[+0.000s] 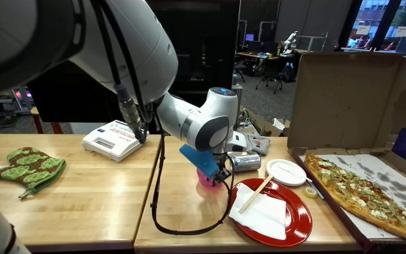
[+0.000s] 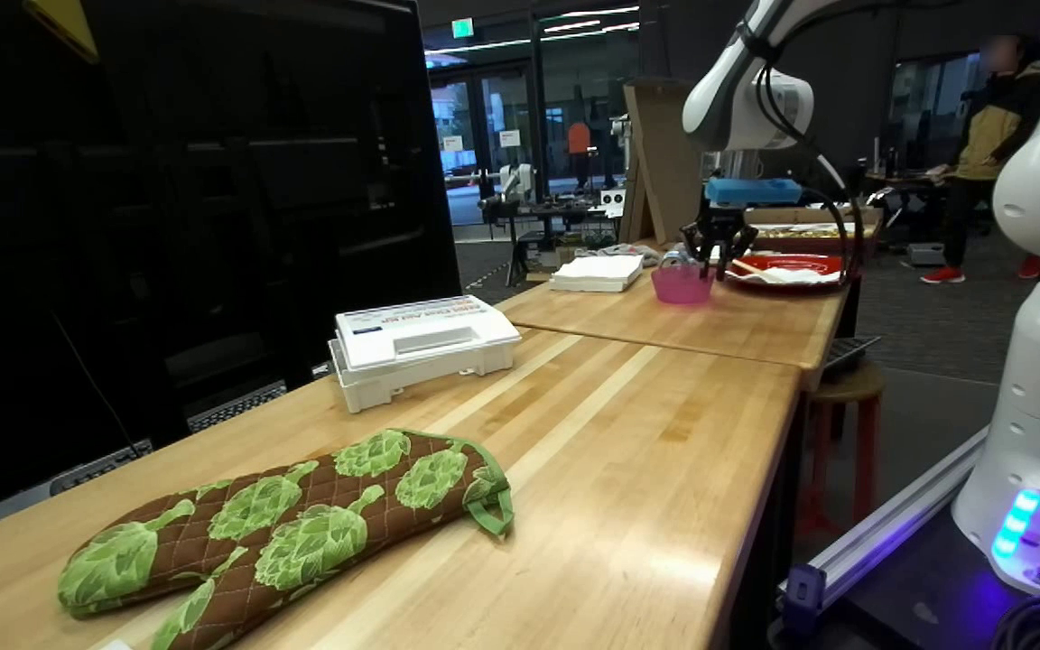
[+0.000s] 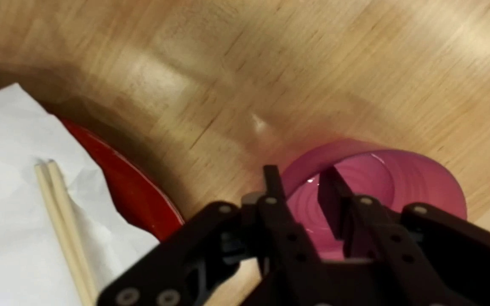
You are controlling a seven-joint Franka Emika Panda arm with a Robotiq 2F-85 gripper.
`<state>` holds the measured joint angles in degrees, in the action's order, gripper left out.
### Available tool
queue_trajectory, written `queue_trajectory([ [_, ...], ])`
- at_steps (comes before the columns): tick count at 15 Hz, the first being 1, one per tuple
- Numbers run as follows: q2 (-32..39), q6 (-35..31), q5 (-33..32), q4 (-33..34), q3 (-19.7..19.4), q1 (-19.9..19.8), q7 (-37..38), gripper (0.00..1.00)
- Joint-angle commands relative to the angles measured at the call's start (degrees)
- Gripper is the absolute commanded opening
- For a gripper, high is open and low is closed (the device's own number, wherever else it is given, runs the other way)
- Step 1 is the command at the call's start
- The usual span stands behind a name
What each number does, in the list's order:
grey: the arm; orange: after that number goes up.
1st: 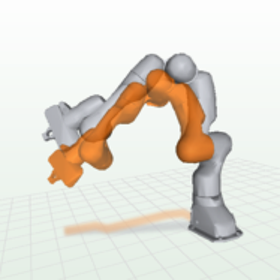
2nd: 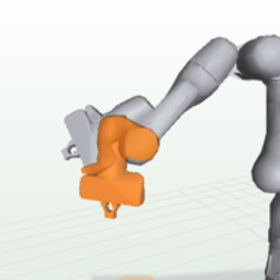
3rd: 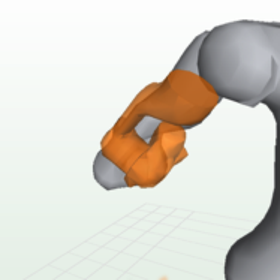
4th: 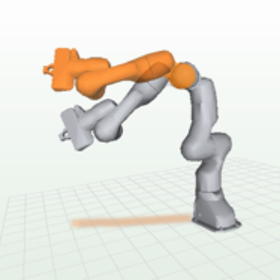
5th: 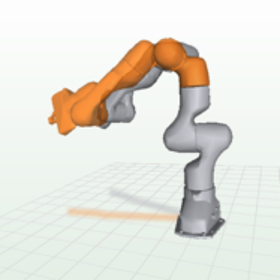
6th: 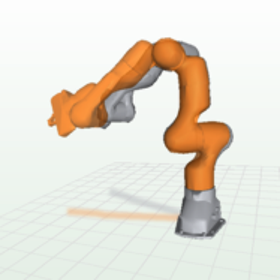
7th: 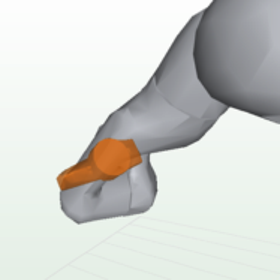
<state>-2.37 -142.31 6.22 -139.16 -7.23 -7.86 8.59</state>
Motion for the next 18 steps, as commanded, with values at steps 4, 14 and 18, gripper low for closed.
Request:
queue_trajectory([
  [4, -0.6, 2.3, 0.5, 1.7, 0.0, 0.1, 0.5, 0.0],
  [14, -3.4, 2.7, -5.7, 1.0, 2.6, 2.2, 1.8, 0.01],
  [18, -4.7, 4.6, -10.9, 1.5, 5.1, 3.9, 4.1, 0.01],
])
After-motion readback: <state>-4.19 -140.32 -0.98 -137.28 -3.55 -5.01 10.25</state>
